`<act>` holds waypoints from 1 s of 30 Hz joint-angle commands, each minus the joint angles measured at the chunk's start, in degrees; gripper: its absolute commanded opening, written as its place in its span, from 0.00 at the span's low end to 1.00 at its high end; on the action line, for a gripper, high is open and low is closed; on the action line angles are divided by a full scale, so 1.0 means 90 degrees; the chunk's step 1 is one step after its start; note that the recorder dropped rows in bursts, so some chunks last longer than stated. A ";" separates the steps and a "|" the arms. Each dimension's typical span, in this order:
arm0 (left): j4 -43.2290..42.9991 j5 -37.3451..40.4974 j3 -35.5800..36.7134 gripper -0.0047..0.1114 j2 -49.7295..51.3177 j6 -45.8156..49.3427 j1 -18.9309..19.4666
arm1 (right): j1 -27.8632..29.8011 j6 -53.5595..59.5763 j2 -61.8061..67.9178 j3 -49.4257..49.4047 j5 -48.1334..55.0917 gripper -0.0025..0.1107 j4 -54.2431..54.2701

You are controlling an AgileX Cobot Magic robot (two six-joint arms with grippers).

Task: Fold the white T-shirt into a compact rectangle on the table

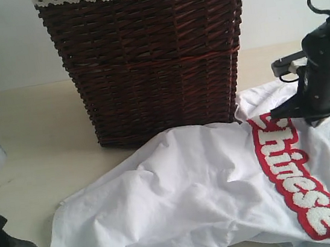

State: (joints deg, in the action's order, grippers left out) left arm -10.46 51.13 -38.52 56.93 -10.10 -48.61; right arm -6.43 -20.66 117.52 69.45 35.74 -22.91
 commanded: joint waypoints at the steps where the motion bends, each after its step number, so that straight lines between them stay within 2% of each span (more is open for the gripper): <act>1: 0.0073 -0.0188 0.0057 0.53 0.0468 -0.0007 0.0008 | -0.0129 0.1465 -0.0918 -0.0010 -0.0008 0.02 0.1626; 9: 0.0029 -0.0094 -0.0016 0.53 0.0683 -0.0007 0.0008 | -0.0175 0.2779 -0.3036 -0.0873 0.1193 0.14 0.2251; 14: 0.0029 0.0071 -0.0184 0.53 0.0683 -0.0007 0.0008 | -0.0383 0.4287 -0.4150 -0.1537 0.2247 0.23 0.4026; 18: 0.0029 0.0058 -0.0199 0.53 0.0613 -0.0007 0.0008 | -0.1160 0.4334 -0.4805 -0.2116 0.2563 0.31 0.3955; 23: 0.0007 -0.0804 -0.0093 0.53 0.0893 0.0150 0.0022 | -0.1887 0.3467 -0.5125 -0.2633 0.2654 0.34 0.3821; 27: -0.0824 -0.1035 -0.0389 0.51 0.1438 -0.0925 0.0554 | -0.2276 0.3236 -0.5126 -0.3050 0.2397 0.34 0.3933; 28: -0.1028 -0.1081 -0.0485 0.50 0.1592 -0.1350 0.0844 | -0.2447 0.3267 -0.5126 -0.3172 0.2164 0.34 0.3933; 30: -0.1023 -0.1098 -0.0686 0.50 0.1788 -0.1489 0.1316 | -0.2883 0.3300 -0.5115 -0.3373 0.1387 0.34 0.3933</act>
State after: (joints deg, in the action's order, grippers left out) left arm -17.27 42.60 -42.37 70.89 -19.00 -41.72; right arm -28.64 9.15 71.70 41.11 55.58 12.10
